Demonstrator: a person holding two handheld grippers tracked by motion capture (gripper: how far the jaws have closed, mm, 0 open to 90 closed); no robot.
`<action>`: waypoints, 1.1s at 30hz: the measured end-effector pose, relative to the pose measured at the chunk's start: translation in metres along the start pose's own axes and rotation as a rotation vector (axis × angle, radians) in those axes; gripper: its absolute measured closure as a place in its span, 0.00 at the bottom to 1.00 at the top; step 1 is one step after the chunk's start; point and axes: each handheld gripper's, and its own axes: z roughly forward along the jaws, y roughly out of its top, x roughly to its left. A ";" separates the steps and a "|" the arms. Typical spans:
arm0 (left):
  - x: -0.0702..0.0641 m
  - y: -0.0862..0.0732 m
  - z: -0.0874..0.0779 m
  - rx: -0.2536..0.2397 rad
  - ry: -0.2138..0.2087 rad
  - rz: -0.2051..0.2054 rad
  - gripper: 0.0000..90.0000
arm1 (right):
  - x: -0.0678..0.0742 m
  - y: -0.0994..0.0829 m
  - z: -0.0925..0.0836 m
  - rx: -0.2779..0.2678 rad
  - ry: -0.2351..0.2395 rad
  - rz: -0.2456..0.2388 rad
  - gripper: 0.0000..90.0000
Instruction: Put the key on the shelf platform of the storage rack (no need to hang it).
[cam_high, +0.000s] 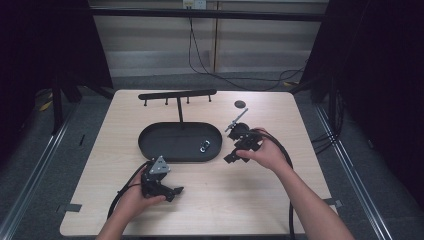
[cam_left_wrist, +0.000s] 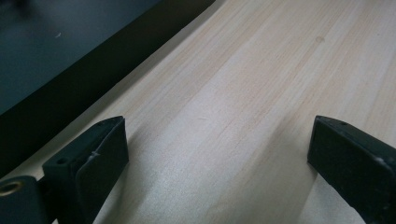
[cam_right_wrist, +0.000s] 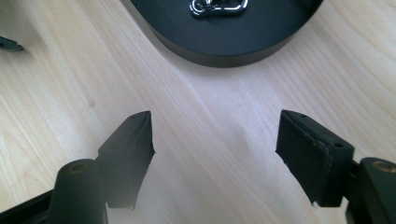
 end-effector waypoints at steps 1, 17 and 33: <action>0.000 0.000 0.000 0.000 0.000 0.000 0.05 | -0.001 -0.001 -0.001 0.000 -0.002 0.010 0.30; 0.000 0.000 0.000 0.000 0.000 -0.001 0.05 | -0.007 -0.018 -0.010 -0.026 -0.009 0.036 0.30; 0.000 0.000 0.000 0.000 0.000 0.000 0.05 | -0.013 -0.038 -0.019 -0.044 -0.019 0.046 0.30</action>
